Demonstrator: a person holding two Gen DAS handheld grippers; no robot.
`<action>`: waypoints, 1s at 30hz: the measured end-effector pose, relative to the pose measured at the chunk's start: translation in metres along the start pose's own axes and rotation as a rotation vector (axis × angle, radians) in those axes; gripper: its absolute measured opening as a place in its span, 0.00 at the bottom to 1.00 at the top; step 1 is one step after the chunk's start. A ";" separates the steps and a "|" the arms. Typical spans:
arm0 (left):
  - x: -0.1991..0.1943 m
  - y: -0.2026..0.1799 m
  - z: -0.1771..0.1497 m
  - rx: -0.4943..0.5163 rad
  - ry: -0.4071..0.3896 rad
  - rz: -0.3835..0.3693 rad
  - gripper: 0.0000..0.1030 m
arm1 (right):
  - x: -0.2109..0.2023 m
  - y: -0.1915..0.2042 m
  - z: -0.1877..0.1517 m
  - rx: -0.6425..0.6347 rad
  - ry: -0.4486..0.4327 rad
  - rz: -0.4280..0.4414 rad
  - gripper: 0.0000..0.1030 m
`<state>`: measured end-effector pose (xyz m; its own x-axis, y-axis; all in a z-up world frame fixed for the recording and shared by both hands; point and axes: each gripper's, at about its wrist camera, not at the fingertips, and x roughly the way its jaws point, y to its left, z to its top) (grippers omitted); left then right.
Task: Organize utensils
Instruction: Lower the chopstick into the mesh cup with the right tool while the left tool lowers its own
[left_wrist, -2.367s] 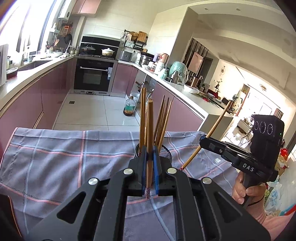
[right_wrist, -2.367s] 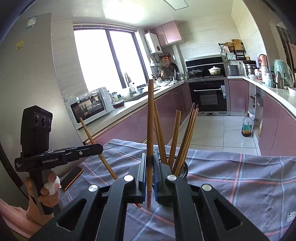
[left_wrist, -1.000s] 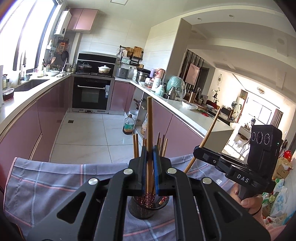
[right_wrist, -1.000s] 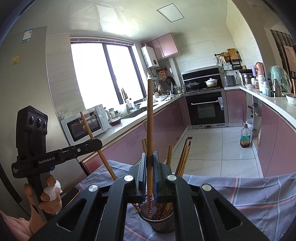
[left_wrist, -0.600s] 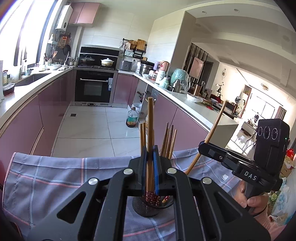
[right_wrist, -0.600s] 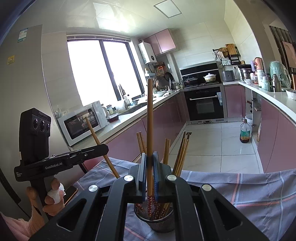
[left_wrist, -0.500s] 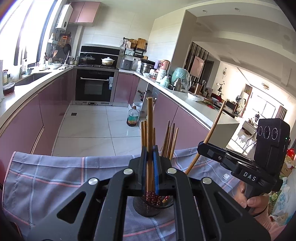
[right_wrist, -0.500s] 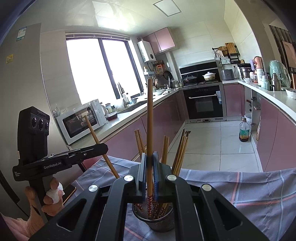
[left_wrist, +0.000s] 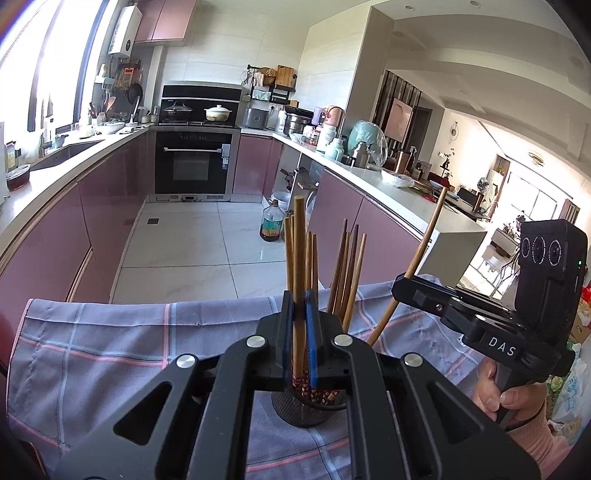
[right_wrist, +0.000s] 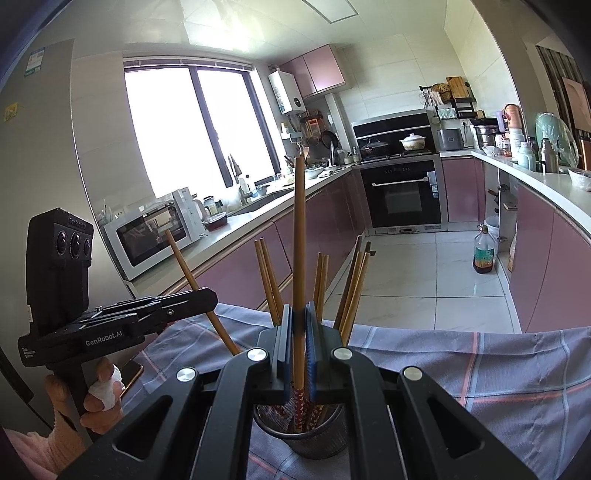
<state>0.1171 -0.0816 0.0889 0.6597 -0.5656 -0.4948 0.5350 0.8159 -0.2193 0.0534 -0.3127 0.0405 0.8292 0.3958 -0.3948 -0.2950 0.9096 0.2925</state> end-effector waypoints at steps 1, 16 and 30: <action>0.001 0.000 0.000 0.000 0.003 0.001 0.07 | 0.001 -0.001 0.000 0.001 0.001 -0.001 0.05; 0.019 0.001 -0.005 0.011 0.052 0.024 0.07 | 0.010 -0.001 -0.006 0.002 0.030 -0.011 0.05; 0.038 0.001 -0.005 0.031 0.089 0.035 0.07 | 0.018 -0.004 -0.010 0.005 0.058 -0.015 0.05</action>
<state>0.1397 -0.1017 0.0653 0.6292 -0.5229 -0.5750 0.5297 0.8299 -0.1751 0.0650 -0.3083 0.0233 0.8044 0.3890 -0.4489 -0.2803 0.9149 0.2905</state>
